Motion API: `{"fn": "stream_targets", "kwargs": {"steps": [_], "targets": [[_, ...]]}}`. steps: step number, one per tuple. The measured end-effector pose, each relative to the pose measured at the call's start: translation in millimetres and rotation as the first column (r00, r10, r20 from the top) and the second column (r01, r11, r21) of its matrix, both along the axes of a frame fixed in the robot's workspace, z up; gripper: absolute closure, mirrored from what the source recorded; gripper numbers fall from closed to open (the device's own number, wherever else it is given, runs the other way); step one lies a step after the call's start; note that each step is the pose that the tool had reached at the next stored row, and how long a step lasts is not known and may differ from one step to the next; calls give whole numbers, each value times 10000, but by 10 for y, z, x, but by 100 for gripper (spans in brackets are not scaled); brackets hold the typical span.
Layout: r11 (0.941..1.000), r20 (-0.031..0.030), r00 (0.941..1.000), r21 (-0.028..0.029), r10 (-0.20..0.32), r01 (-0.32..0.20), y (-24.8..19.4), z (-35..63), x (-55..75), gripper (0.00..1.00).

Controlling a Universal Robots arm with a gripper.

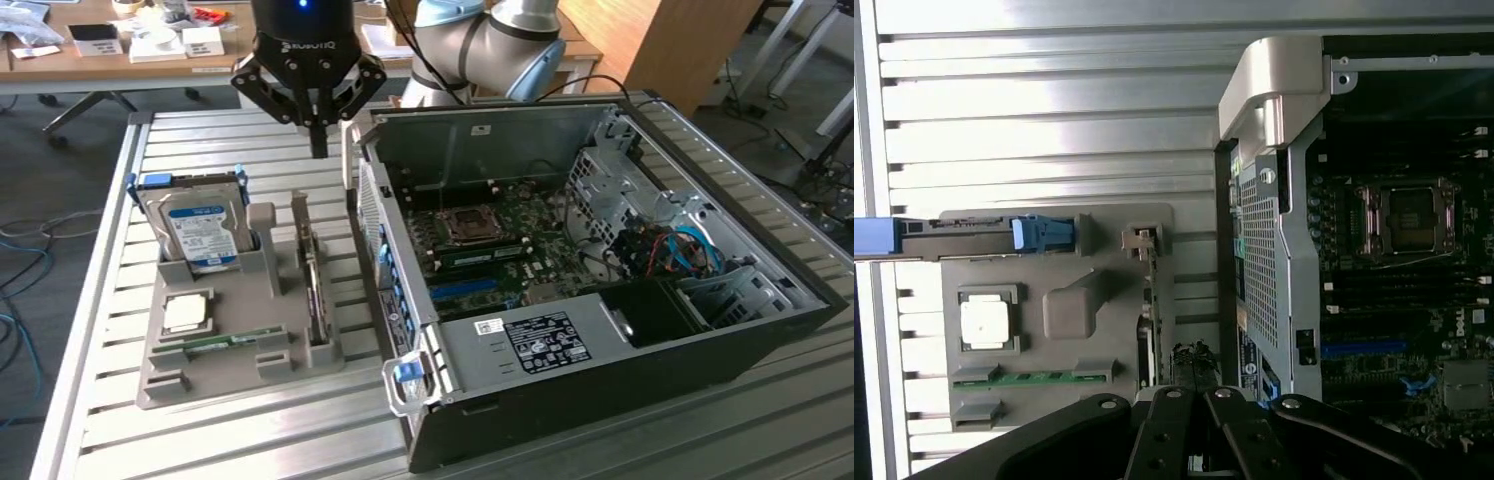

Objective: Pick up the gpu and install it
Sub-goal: 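Reach for the gpu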

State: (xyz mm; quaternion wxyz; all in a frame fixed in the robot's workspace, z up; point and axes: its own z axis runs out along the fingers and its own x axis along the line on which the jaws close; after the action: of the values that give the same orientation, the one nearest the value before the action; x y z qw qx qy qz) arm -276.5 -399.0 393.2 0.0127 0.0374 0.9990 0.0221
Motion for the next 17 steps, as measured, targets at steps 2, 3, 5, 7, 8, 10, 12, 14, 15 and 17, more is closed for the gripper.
{"fn": "stream_targets", "kwargs": {"steps": [2, 3, 5, 7, 8, 10, 12, 14, 15, 17], "targets": [[10000, 0, 10000, 0, -2, 2, -1, 0, -10, 89], [10000, 0, 10000, 0, -2, 2, -1, 0, -17, 89], [10000, 2, 10000, -1, 2, -2, -2, 0, -43, 89], [10000, 6, 10000, 0, 7, -7, -1, -1, -72, 89], [10000, 8, 10000, 0, 10, -10, -2, -1, -86, 89], [10000, 9, 10000, 0, 13, -13, -1, -1, -112, 89], [10000, 10, 10000, 0, 15, -15, -2, -1, -132, 89], [10000, 9, 10000, 0, 17, -17, -3, -1, -141, 89], [10000, 10, 10000, 0, 20, -20, -7, -2, -142, 89], [10000, 9, 10000, 0, 23, -23, -17, -2, -144, 89]]}}
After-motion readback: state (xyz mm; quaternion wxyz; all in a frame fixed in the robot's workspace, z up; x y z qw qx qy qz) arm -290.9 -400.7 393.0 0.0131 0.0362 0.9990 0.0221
